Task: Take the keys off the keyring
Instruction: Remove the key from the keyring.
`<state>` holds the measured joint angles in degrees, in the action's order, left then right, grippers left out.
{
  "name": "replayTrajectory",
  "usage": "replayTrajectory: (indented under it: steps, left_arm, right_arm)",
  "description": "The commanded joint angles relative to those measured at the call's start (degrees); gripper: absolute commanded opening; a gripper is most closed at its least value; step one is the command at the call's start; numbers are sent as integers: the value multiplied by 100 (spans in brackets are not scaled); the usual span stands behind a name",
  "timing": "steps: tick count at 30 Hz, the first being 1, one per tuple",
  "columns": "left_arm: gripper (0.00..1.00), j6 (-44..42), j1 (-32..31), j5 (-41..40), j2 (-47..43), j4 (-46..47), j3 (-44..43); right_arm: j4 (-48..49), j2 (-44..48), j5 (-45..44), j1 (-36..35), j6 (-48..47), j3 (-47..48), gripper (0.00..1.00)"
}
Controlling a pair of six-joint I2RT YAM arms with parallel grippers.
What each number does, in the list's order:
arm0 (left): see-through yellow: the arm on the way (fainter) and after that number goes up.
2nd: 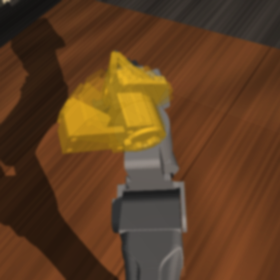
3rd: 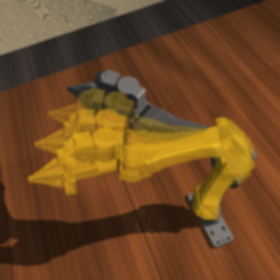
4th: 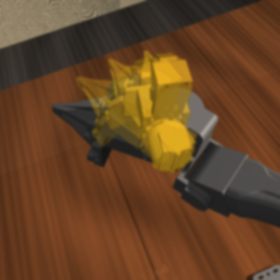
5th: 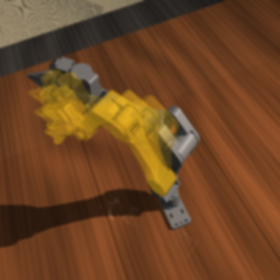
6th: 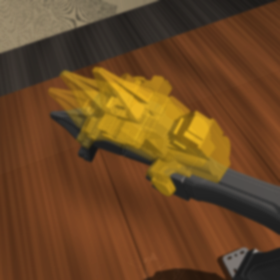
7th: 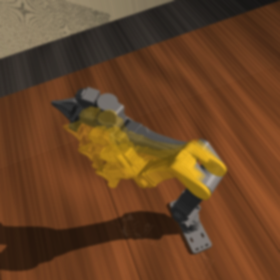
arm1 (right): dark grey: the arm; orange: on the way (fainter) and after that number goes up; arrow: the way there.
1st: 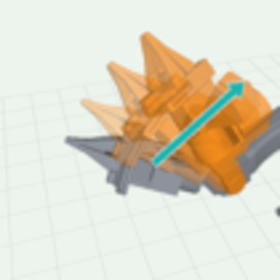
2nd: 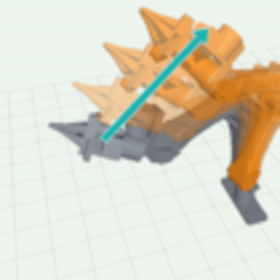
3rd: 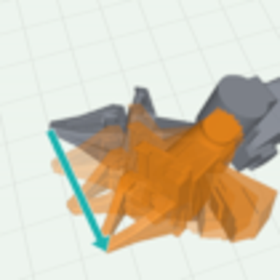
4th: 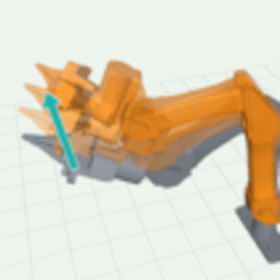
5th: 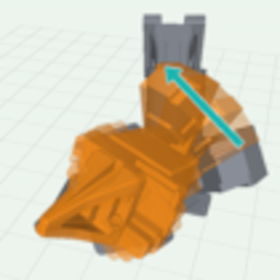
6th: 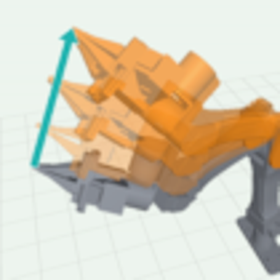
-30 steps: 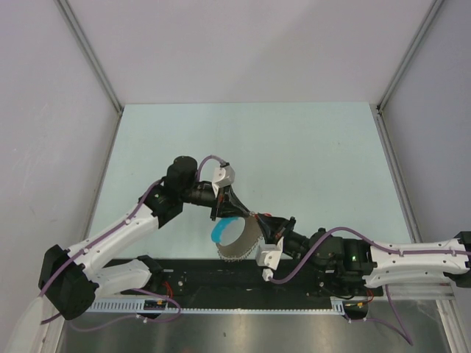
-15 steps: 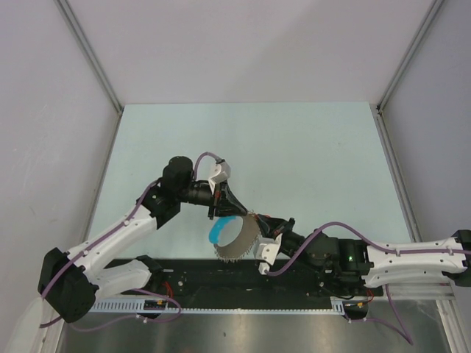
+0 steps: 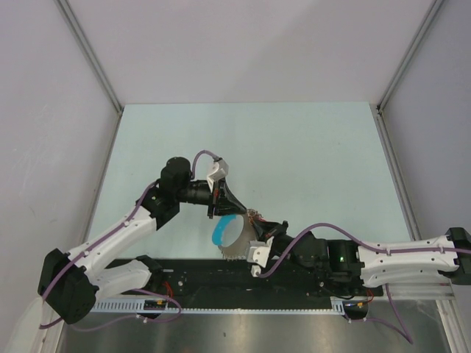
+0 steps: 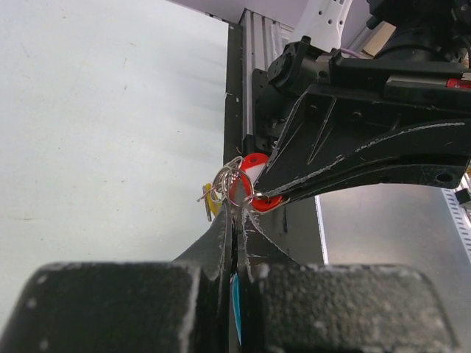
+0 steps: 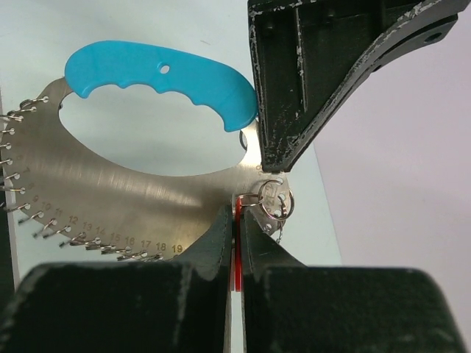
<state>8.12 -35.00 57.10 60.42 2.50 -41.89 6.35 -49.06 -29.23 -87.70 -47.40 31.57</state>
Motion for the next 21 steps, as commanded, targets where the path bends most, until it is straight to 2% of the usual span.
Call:
replayTrajectory:
  steps: [1, 2, 4, 5, 6, 10, 12, 15, 19, 21]
  left_arm:
    - [0, 14, 29, 91, -171, 58, -56]
    - [0, -55, 29, 82, -145, 23, -65]
    - [9, -222, 29, 56, -92, -206, -135]
    - [17, -423, 29, 55, -75, -389, -161]
    - [29, -521, 29, -49, -57, -591, -188]
    - [46, -968, 29, -488, -188, -576, -171]
    - [49, -1198, 29, -656, -294, -462, -179]
    - [49, -1918, 29, -482, -601, -268, -127]
    - [50, -3041, 29, 352, -655, -478, -275]
    - [50, -3385, 29, 608, -532, -1004, -442]
  right_arm:
    - [358, 159, 32, -2, 126, 227, 0]
    - [358, 212, 93, 25, 134, 227, 0]
    - [341, 379, 250, 104, 73, 227, 0]
    - [323, 440, 321, 174, 47, 227, 0]
    - [280, 493, 391, 227, 20, 227, 0]
    - [-63, 730, 1084, 508, -252, 227, 0]
    - [-99, 784, 1270, 639, -288, 227, 0]
    - [-334, 819, 1710, 780, -349, 270, 0]
    - [-556, 854, 2105, 948, -463, 455, 0]
    - [-565, 959, 2316, 1009, -542, 464, 0]
